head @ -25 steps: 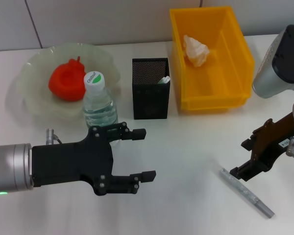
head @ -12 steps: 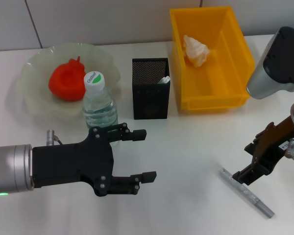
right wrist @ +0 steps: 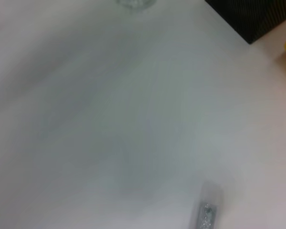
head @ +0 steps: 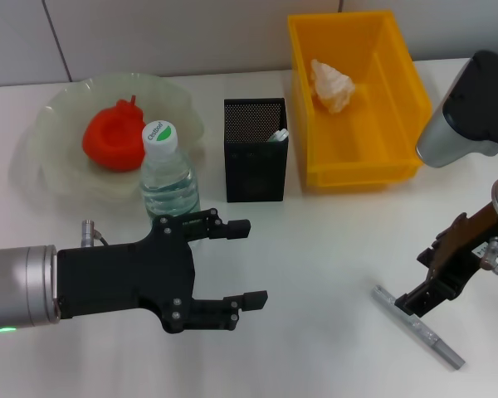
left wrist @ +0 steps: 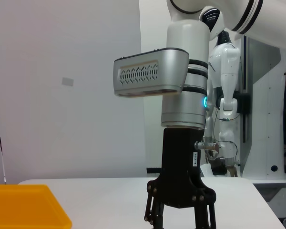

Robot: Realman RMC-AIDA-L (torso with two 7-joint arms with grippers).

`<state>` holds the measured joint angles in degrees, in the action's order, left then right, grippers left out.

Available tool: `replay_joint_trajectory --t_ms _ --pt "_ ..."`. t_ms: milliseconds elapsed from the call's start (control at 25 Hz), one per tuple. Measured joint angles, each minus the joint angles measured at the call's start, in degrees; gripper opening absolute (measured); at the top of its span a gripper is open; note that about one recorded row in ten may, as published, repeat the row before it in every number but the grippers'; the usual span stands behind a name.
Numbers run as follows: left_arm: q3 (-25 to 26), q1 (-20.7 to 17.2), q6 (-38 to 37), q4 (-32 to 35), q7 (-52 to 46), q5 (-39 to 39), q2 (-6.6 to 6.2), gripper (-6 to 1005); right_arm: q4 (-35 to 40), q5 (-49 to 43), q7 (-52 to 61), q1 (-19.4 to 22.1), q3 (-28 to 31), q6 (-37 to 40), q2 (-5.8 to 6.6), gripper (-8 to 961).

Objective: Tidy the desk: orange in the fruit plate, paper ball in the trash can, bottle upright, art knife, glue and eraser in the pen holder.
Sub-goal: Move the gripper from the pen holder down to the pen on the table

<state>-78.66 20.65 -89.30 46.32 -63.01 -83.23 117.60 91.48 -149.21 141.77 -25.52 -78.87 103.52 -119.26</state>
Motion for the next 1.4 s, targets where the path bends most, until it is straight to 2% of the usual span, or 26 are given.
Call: replay_joint_trajectory --t_ms 800,1400 --pt "0.5 0.5 0.4 0.2 0.0 -1.4 0.34 799 -6.1 0.0 0.1 -1.0 -1.5 -3.1 0.00 785" --pt "0.5 0.9 0.6 0.0 0.0 -1.4 0.35 799 -8.6 -0.2 0.0 -1.6 -3.0 -4.2 0.00 708"
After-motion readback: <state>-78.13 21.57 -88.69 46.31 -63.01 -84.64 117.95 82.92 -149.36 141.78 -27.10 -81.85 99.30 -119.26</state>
